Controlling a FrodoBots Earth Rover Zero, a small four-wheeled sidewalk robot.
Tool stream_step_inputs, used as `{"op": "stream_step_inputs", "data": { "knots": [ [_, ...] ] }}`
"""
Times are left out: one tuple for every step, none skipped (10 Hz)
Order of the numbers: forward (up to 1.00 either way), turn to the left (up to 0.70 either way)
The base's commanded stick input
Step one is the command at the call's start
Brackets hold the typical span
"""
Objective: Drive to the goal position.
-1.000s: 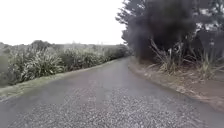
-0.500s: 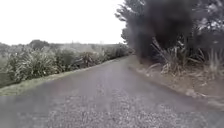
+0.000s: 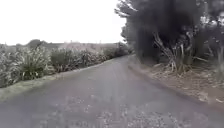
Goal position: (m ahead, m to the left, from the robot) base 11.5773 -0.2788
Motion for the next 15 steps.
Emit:
{"op": "stream_step_inputs", "data": {
  "knots": [
    [0.85, 0.00],
    [0.85, 0.05],
    [0.85, 0.11],
    [0.85, 0.12],
    [0.85, 0.05],
    [0.85, 0.08],
    [0.85, 0.01],
    [0.85, 0.05],
    [0.85, 0.08],
    [0.85, 0.02],
    [0.85, 0.02],
    [0.85, 0.02],
    [0.85, 0.00],
    [0.85, 0.01],
    [0.85, 0.00]
  ]
}}
